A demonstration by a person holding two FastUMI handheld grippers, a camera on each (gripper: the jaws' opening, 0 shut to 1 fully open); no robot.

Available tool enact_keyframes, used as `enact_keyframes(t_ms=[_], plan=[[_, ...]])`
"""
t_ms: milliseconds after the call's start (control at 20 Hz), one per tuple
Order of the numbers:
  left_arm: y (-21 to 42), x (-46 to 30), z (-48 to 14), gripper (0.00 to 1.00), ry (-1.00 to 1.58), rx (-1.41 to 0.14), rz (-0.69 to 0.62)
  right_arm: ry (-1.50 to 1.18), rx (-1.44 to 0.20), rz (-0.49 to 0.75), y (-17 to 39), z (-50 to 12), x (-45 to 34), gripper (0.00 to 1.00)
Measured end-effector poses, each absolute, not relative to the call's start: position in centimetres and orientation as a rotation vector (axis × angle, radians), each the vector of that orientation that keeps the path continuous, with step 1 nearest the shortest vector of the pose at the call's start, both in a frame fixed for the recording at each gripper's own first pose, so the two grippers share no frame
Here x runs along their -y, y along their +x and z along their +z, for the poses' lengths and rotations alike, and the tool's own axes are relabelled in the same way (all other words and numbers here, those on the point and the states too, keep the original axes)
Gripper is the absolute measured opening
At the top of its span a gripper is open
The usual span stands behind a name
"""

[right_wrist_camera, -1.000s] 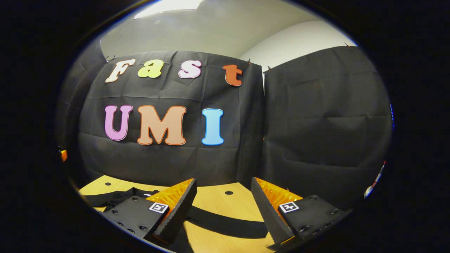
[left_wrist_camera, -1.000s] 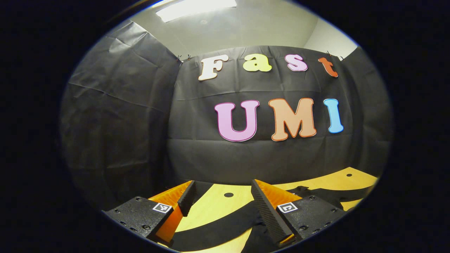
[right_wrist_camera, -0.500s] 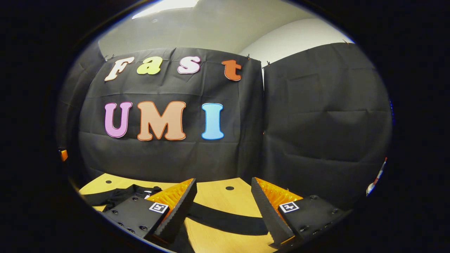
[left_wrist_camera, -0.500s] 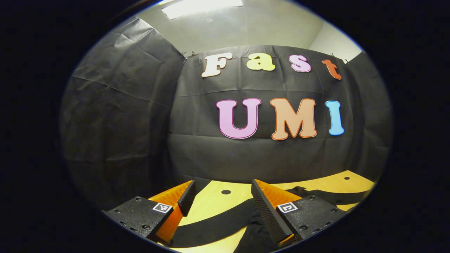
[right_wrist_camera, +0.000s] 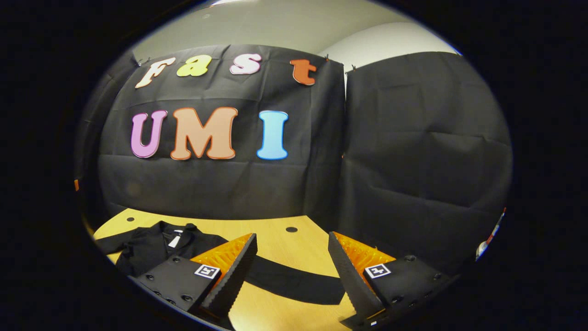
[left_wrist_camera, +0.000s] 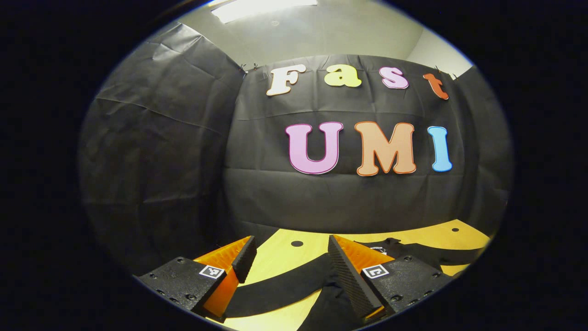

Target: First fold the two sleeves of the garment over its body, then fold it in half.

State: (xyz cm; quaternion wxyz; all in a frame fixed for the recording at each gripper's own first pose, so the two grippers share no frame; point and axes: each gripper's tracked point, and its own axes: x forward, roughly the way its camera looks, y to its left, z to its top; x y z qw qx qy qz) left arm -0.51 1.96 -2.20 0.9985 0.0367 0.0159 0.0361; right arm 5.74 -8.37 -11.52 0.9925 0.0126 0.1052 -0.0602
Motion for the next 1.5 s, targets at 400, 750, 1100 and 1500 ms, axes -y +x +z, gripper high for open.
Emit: enact_keyframes(t_ms=[400, 750, 1100, 1500], plan=[[-1.6, -3.4, -1.9, 0.93, 0.111, -0.046, 0.169, 0.089, -0.492, -0.181, 11.6, -25.0, 14.3, 0.98], [-1.5, -1.8, -2.0, 0.93, 0.151, -0.062, 0.173, 0.113, -0.710, -0.213, 14.2, -33.2, 16.5, 0.95], [-1.8, -0.5, -2.3, 0.93, 0.186, -0.071, 0.170, 0.064, -0.785, -0.152, 12.9, -36.1, 16.5, 0.96], [-2.6, -0.5, -2.5, 0.99, 0.184, -0.080, 0.179, 0.106, -0.766, -0.088, 13.5, -35.0, 14.1, 0.46]])
